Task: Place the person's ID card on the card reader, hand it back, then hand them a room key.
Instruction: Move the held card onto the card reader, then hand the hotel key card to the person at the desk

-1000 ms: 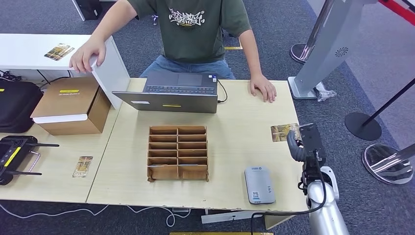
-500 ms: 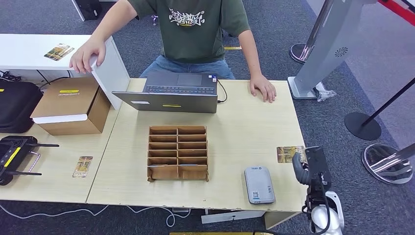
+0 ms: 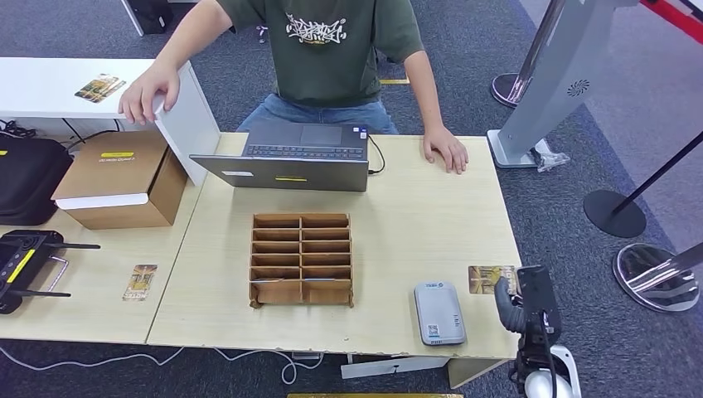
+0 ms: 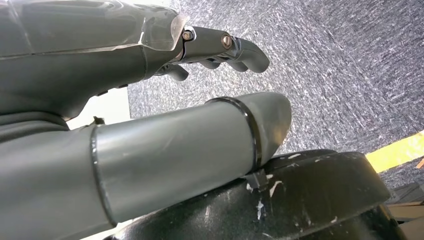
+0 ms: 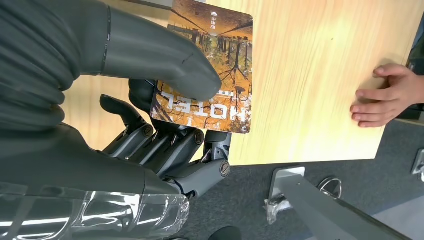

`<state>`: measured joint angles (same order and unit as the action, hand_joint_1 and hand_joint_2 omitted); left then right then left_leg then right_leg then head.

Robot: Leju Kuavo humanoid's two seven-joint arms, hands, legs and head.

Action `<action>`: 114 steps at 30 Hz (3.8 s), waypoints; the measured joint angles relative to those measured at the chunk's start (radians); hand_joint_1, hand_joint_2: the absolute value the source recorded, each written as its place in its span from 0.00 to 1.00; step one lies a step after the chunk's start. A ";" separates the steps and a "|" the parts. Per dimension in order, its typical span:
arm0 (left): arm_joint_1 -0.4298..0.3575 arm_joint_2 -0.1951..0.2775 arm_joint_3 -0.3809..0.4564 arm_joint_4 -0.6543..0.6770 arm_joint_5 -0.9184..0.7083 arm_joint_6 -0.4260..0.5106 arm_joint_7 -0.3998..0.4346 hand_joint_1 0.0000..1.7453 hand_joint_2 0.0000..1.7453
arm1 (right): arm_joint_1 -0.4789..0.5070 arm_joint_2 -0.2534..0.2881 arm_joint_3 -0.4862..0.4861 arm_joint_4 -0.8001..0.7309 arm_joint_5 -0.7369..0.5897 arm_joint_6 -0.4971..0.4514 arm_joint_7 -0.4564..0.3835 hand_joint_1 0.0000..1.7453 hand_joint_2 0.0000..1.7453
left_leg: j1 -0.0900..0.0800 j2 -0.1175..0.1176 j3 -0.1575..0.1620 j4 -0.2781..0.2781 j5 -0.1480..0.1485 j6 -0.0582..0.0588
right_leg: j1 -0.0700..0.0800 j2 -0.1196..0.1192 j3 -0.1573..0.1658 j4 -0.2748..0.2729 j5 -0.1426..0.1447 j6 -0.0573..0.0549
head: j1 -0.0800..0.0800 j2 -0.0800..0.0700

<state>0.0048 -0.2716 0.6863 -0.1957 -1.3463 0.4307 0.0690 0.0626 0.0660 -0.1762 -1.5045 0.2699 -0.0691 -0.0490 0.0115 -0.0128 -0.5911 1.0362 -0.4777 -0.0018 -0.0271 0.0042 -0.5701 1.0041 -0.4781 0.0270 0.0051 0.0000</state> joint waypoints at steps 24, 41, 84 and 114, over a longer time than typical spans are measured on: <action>0.001 -0.005 0.024 0.000 0.011 0.003 -0.006 0.00 0.00 | 0.030 0.081 0.018 0.059 0.062 -0.021 0.067 1.00 1.00 | 0.000 0.000 0.000 0.000 0.000 0.000 | 0.000 0.000 0.000 0.000 0.000 0.000 | 0.000 0.000; 0.001 -0.005 0.024 0.000 0.003 0.006 0.000 0.00 0.00 | 0.008 0.084 0.030 0.127 0.132 -0.049 0.107 1.00 1.00 | 0.000 0.000 0.000 0.000 0.000 0.000 | 0.000 0.000 0.000 0.000 0.000 0.000 | 0.000 0.000; 0.017 -0.029 0.024 -0.064 -0.075 -0.034 0.042 0.00 0.00 | 0.058 0.091 0.054 -0.109 0.347 -0.166 -0.020 1.00 1.00 | 0.000 0.001 0.004 0.000 -0.002 0.000 | 0.000 0.002 0.003 -0.001 0.000 0.000 | 0.000 0.000; 0.016 -0.032 0.025 -0.086 -0.183 -0.052 -0.001 0.00 0.00 | 0.155 0.098 0.168 -0.424 1.222 -0.597 0.029 0.99 1.00 | 0.000 0.001 0.003 0.000 -0.002 0.000 | 0.000 0.001 0.002 -0.001 -0.001 0.000 | 0.000 0.000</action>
<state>0.0213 -0.3040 0.7111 -0.2819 -1.5292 0.3789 0.0676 0.2174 0.1637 -0.0081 -1.9285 1.4919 -0.6660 -0.0205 0.0113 -0.0116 -0.5884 1.0360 -0.4794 -0.0013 -0.0273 0.0057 -0.5678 1.0035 -0.4787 0.0269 0.0051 0.0000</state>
